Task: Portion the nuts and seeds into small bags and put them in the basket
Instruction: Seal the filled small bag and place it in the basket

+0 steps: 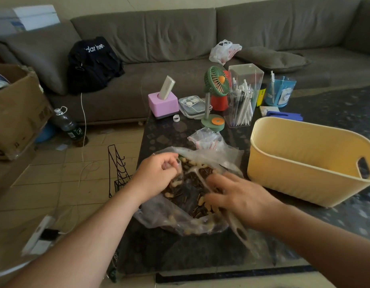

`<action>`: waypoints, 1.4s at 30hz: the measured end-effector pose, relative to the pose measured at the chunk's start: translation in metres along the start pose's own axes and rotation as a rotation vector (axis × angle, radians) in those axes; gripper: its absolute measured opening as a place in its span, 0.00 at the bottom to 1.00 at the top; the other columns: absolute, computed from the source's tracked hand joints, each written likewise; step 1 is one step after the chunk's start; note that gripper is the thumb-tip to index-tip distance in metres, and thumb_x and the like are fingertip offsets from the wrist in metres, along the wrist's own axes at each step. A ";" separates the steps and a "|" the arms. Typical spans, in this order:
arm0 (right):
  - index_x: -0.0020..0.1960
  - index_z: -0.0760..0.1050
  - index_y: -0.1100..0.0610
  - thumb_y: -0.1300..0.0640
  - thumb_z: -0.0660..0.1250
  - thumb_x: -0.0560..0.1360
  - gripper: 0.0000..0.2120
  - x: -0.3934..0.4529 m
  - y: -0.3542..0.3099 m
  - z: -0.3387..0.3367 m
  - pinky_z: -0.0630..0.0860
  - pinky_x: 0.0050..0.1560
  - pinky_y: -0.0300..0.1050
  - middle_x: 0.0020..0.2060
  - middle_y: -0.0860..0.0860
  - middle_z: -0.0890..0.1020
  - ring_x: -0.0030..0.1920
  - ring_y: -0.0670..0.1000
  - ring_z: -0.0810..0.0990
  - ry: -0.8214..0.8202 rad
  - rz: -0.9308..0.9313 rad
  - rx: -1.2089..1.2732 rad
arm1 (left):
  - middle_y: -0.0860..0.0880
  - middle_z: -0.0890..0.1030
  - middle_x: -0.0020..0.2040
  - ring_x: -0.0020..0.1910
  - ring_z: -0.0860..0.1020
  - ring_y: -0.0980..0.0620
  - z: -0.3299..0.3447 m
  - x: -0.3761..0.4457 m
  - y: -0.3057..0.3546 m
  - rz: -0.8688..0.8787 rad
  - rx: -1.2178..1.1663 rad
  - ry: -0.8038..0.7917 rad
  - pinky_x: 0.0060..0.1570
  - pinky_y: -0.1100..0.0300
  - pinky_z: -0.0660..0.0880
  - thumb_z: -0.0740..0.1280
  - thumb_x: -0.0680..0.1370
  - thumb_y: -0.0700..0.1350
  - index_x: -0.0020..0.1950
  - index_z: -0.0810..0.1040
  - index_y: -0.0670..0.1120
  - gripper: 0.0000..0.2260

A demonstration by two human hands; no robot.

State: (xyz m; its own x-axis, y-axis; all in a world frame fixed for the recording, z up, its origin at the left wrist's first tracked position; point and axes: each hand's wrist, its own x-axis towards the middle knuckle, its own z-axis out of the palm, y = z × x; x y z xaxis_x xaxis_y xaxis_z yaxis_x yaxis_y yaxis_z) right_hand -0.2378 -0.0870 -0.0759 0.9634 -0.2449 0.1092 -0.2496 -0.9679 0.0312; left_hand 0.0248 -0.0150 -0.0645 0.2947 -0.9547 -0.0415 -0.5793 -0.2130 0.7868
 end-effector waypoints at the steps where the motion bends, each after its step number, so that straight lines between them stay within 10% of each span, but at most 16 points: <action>1: 0.69 0.67 0.42 0.52 0.64 0.82 0.18 -0.003 -0.002 0.009 0.83 0.48 0.54 0.72 0.53 0.67 0.66 0.57 0.73 -0.038 -0.003 -0.007 | 0.62 0.80 0.68 0.64 0.77 0.59 0.001 0.001 0.000 -0.001 -0.012 0.002 0.73 0.46 0.71 0.71 0.77 0.43 0.41 0.83 0.55 0.08; 7: 0.74 0.65 0.38 0.54 0.67 0.83 0.24 -0.008 0.001 0.016 0.80 0.56 0.52 0.73 0.49 0.64 0.71 0.54 0.67 -0.028 0.073 0.051 | 0.47 0.80 0.41 0.45 0.78 0.45 0.000 0.003 0.019 -0.082 -0.543 0.030 0.45 0.50 0.75 0.65 0.69 0.38 0.34 0.79 0.48 0.07; 13: 0.69 0.79 0.44 0.62 0.69 0.80 0.20 0.005 0.005 0.007 0.80 0.56 0.43 0.62 0.45 0.78 0.59 0.45 0.78 0.203 0.305 0.373 | 0.43 0.81 0.44 0.40 0.80 0.49 0.011 -0.002 0.032 -0.170 -0.780 -0.085 0.34 0.54 0.77 0.61 0.82 0.29 0.40 0.80 0.47 0.18; 17: 0.62 0.80 0.45 0.47 0.74 0.78 0.13 0.030 -0.006 -0.014 0.81 0.47 0.40 0.49 0.45 0.84 0.48 0.43 0.85 0.261 0.625 1.113 | 0.41 0.84 0.48 0.43 0.83 0.46 0.023 -0.006 0.038 -0.185 -0.877 -0.163 0.37 0.53 0.80 0.63 0.81 0.28 0.50 0.80 0.47 0.14; 26: 0.61 0.81 0.57 0.64 0.74 0.78 0.13 0.048 -0.006 -0.027 0.82 0.58 0.57 0.53 0.59 0.87 0.53 0.60 0.87 0.352 0.773 1.731 | 0.43 0.86 0.56 0.52 0.85 0.49 0.030 -0.010 0.040 -0.135 -0.927 -0.276 0.53 0.56 0.82 0.74 0.75 0.39 0.67 0.81 0.43 0.19; 34: 0.62 0.81 0.54 0.68 0.68 0.78 0.16 0.048 -0.007 -0.030 0.79 0.60 0.53 0.55 0.56 0.87 0.53 0.55 0.85 0.257 0.833 1.806 | 0.49 0.88 0.50 0.52 0.86 0.52 0.035 -0.010 0.035 -0.085 -0.648 -0.199 0.51 0.59 0.81 0.78 0.74 0.35 0.62 0.82 0.51 0.19; 42: 0.58 0.83 0.57 0.65 0.74 0.78 0.10 0.052 -0.008 -0.032 0.80 0.39 0.40 0.46 0.57 0.85 0.41 0.50 0.85 0.447 0.811 1.668 | 0.41 0.85 0.57 0.54 0.85 0.45 0.027 -0.010 0.043 -0.204 -1.002 -0.313 0.50 0.51 0.85 0.69 0.80 0.35 0.69 0.77 0.43 0.17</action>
State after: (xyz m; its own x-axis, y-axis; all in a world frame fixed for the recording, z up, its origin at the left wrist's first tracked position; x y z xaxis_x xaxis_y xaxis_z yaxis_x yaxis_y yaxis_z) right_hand -0.1892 -0.0901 -0.0385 0.5201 -0.8359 -0.1754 0.0341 0.2255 -0.9736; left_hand -0.0235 -0.0202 -0.0470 0.0244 -0.9615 -0.2737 0.3897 -0.2430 0.8883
